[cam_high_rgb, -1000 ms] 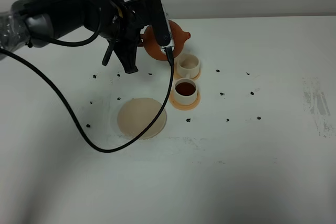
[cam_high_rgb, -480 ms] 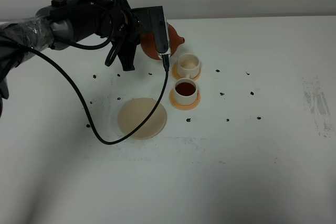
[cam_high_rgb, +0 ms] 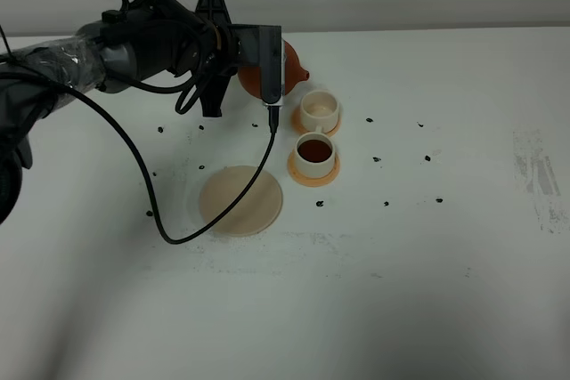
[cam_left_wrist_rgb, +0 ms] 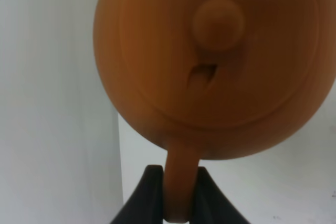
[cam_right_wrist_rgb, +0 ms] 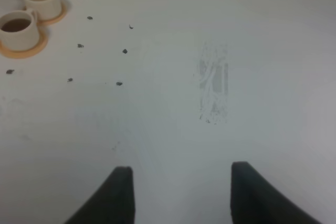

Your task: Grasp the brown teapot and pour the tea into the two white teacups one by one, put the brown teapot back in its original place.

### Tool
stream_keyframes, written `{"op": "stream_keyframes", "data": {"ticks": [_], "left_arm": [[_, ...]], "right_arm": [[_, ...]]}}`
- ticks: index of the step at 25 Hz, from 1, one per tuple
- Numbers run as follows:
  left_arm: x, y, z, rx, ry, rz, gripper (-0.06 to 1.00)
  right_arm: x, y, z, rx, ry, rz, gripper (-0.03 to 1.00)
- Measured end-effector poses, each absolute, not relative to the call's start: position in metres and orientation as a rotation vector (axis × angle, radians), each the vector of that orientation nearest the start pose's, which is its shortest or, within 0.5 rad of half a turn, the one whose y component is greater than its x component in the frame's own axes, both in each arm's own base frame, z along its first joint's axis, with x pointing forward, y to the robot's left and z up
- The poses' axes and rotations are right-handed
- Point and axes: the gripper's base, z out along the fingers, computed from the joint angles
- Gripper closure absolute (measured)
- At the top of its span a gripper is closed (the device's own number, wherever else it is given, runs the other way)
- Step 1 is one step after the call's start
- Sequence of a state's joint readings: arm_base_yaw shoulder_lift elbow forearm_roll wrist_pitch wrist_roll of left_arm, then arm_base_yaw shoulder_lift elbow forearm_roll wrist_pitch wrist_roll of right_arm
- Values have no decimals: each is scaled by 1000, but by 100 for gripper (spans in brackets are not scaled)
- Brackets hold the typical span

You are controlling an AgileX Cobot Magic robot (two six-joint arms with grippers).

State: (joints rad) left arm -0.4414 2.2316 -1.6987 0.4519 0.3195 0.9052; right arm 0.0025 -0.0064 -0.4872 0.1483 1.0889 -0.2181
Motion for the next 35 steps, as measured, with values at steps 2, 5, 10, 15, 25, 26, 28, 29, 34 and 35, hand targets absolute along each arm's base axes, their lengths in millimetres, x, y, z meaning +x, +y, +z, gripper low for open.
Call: {"op": "stream_keyframes", "data": {"ticks": [2,5,10,15,25,26,28,29,34,35], "left_arm": [[463,-208,169,1814,1536,607,86],[462,-215,165,1825,1507,602,86],[461,-221,167,1866,1416,651,86],[461,-223,168,1923,1340,713,86],[460,-230,172,2006,1166,815,86],[460,-230,172,2012,1149,824,86],[461,-231,173,2030,1109,849,86],[461,-231,173,2034,1091,856,86],[462,-234,172,2047,1017,871,86],[462,-235,172,2052,1005,876,86]], "right_arm": [[-6,12,272,-237,2056,46,56],[-6,12,272,-237,2056,46,56],[-6,12,272,-237,2056,46,56],[-6,12,272,-237,2056,46,56],[-6,12,272,-237,2056,46,56],[-6,12,272,-237,2056,46,56],[-6,12,272,-237,2056,46,56],[-6,12,272,-237,2056,46,56],[-6,12,272,-237,2056,46,56],[-6,12,272,-237,2056,46,56]]}}
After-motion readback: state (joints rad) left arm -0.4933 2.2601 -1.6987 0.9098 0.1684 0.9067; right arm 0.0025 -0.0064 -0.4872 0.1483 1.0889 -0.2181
